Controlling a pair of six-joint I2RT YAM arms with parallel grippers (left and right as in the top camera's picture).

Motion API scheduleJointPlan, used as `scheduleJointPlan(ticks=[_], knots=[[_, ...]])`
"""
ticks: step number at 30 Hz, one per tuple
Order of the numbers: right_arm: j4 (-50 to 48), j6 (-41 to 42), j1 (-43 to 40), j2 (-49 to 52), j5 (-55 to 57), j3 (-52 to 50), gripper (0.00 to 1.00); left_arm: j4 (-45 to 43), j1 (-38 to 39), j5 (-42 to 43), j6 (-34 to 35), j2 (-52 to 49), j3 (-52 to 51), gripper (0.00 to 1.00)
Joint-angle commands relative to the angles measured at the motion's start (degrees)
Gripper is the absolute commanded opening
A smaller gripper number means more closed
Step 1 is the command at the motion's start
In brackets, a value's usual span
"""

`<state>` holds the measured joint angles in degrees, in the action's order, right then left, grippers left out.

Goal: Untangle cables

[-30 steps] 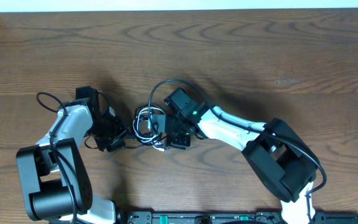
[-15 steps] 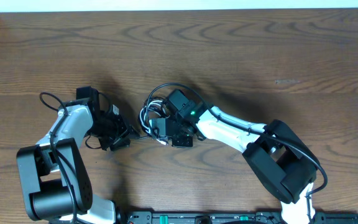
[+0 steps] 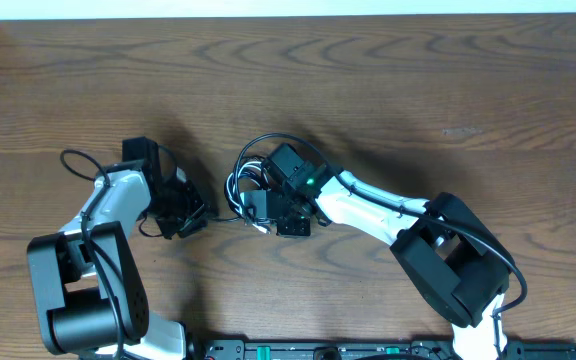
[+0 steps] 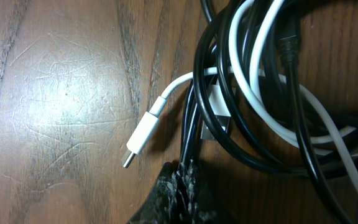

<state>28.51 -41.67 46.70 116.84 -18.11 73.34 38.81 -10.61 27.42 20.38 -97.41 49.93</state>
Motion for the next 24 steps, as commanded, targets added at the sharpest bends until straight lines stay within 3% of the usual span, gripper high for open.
scheduleJointPlan(ticks=[1, 5, 8, 10, 12, 17, 21, 24], knots=[[1.5, -0.2, 0.3, 2.4, 4.9, -1.9, 0.01, -2.6, 0.1, -7.1, 5.5, -0.7, -2.6, 0.34], [1.5, -0.2, 0.3, 2.4, 4.9, -1.9, 0.01, -7.0, 0.1, -10.1, 8.4, -0.7, -4.2, 0.34], [1.6, -0.2, 0.3, 2.4, 4.9, -1.9, 0.01, -8.5, 0.1, -13.3, 9.8, -0.7, -4.6, 0.26], [1.6, -0.2, 0.3, 2.4, 4.9, -1.9, 0.01, -8.5, 0.1, -14.5, 9.7, -0.7, -4.6, 0.26], [1.6, -0.2, 0.3, 2.4, 4.9, -1.9, 0.01, -8.2, 0.1, -14.6, 9.7, -0.7, -4.7, 0.34], [1.6, -0.2, 0.3, 2.4, 4.9, -1.9, 0.01, -4.7, -0.1, -7.1, 6.7, 0.2, -2.3, 0.38], [1.6, -0.2, 0.3, 2.3, 4.9, -1.9, 0.01, 1.0, 1.3, -5.4, 6.6, 1.5, 2.0, 0.37], [1.5, -0.2, 0.3, 2.4, 4.9, -1.9, 0.01, 0.5, 3.7, -5.3, 6.5, 1.9, 2.9, 0.36]])
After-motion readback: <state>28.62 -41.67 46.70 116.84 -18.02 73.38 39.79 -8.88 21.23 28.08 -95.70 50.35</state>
